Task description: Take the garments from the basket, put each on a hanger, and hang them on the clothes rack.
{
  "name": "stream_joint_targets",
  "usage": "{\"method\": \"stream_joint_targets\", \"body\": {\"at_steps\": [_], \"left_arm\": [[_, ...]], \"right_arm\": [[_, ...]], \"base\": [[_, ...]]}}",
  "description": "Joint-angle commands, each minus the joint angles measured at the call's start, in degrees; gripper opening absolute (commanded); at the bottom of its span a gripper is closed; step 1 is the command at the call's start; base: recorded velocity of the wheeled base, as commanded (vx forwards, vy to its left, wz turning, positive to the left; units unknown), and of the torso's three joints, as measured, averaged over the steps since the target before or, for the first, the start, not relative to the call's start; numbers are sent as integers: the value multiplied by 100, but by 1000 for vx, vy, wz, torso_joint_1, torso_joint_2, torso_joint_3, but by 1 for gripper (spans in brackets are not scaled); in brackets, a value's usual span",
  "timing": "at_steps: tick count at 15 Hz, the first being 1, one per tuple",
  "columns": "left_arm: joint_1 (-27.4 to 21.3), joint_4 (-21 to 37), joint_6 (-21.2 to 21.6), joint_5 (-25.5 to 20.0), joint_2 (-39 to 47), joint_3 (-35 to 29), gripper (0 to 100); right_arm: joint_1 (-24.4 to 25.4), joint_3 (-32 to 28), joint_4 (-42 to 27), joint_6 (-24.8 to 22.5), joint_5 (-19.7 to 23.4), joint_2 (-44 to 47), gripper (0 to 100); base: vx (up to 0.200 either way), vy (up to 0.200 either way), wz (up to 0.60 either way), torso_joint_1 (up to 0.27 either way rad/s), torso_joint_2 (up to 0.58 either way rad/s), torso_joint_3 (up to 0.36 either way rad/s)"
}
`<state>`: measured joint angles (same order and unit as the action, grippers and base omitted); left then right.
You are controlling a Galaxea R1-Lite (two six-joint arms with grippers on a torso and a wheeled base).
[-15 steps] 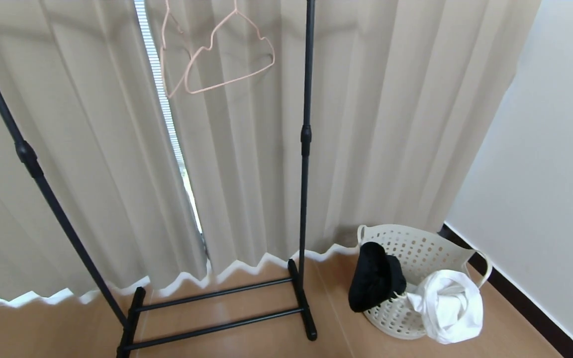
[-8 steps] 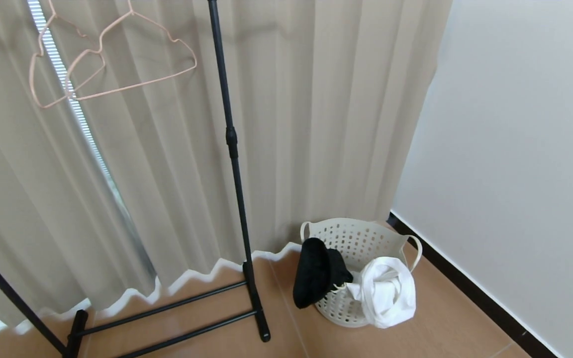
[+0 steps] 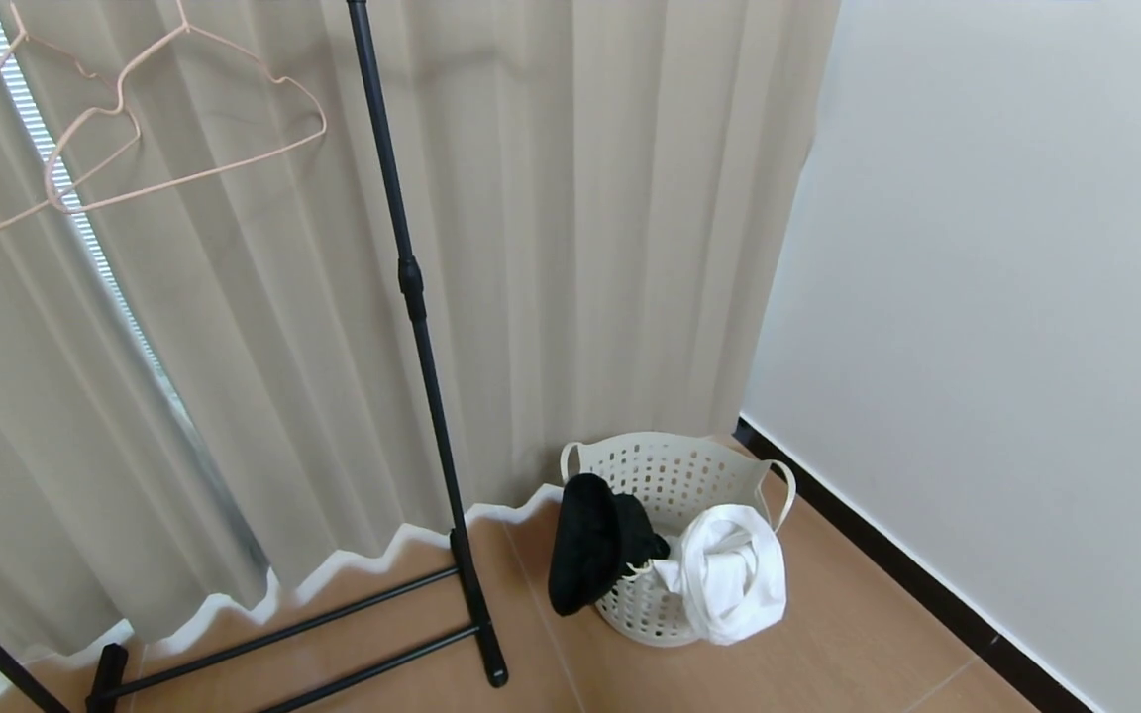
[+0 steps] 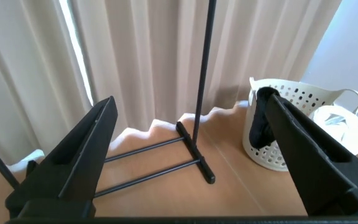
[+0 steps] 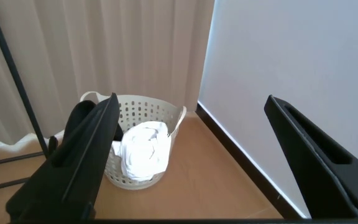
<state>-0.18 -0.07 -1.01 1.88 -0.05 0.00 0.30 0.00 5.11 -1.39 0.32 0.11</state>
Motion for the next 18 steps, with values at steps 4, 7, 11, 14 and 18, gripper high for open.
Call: {"method": "stream_joint_targets", "body": {"at_steps": [4, 7, 11, 14, 18], "left_arm": [[1, -1, -4, 6, 5, 0, 100], [1, -1, -4, 6, 5, 0, 100], [1, -1, -4, 6, 5, 0, 100], [1, -1, 5, -3, 5, 0, 100], [1, -10, -31, 50, 5, 0, 100]], "right_arm": [[5, 0, -1, -2, -5, -2, 100], [5, 0, -1, -2, -5, -2, 100], [5, 0, -1, -2, -5, -2, 100], [5, 0, -1, -2, -5, -2, 100], [5, 0, -1, 16, -5, -2, 100]], "base": [[150, 0, 0, 1, 3, 4], [0, 0, -200, 4, 1, 1], [0, 0, 0, 0, 0, 0], [133, 0, 0, 0, -2, 0], [100, 0, 0, -2, 1, 1]]}}
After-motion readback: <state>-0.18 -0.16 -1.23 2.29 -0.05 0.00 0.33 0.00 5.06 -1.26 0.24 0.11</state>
